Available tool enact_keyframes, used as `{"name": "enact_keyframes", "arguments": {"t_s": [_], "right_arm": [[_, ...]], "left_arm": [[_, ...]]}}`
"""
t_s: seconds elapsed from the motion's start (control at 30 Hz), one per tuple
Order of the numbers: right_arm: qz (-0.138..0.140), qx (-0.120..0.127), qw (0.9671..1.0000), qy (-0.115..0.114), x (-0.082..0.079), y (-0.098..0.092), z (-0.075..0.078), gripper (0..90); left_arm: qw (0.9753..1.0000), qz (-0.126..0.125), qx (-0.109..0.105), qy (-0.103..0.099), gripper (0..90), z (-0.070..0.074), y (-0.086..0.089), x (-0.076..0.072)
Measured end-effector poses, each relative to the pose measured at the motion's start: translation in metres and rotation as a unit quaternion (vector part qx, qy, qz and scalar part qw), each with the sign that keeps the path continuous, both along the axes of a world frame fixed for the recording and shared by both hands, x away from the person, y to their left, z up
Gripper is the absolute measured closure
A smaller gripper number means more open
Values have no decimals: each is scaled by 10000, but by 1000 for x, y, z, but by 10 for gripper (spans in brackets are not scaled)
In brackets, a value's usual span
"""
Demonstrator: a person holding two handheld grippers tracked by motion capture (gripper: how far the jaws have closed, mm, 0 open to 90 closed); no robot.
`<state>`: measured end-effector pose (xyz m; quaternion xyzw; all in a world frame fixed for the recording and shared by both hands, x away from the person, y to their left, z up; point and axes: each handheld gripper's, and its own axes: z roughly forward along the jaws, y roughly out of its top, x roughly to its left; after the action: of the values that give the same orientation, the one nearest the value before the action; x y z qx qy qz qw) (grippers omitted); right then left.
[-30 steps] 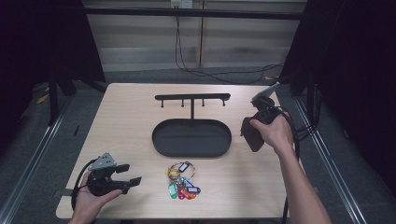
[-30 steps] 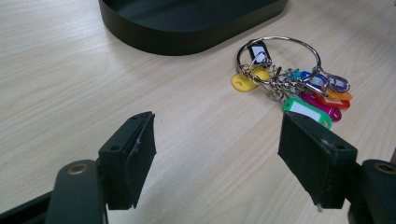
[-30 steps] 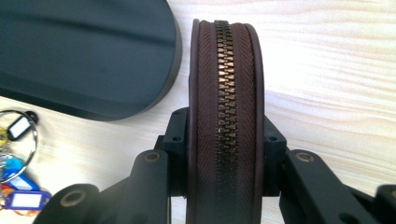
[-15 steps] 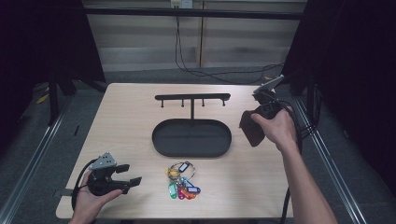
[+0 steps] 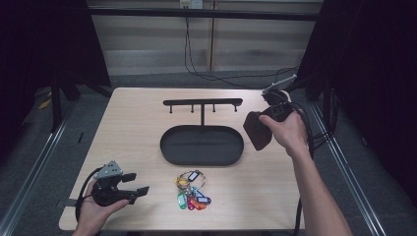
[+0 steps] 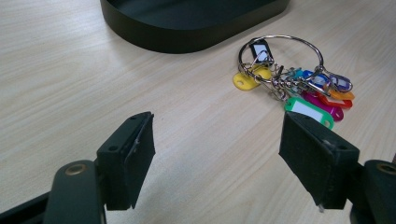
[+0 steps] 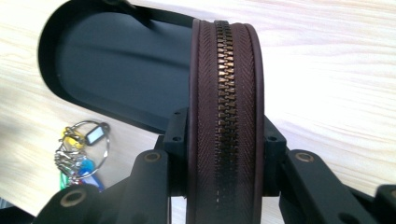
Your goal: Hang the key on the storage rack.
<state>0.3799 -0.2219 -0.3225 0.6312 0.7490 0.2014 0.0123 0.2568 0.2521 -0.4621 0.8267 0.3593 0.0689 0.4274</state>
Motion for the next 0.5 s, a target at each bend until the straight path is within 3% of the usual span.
{"name": "enact_keyframes", "arguments": {"t_s": [0.17, 0.2, 0.5], "right_arm": [[92, 238, 9997, -19, 3, 9, -1, 654], [141, 389, 9991, -18, 4, 12, -2, 654], [33, 931, 9956, -87, 8, 14, -15, 655]], "left_arm": [[10000, 0, -12, 4, 265, 0, 0, 0], [10000, 15, -20, 2, 265, 1, 1, 0], [10000, 10, -22, 7, 265, 0, 0, 0]]}}
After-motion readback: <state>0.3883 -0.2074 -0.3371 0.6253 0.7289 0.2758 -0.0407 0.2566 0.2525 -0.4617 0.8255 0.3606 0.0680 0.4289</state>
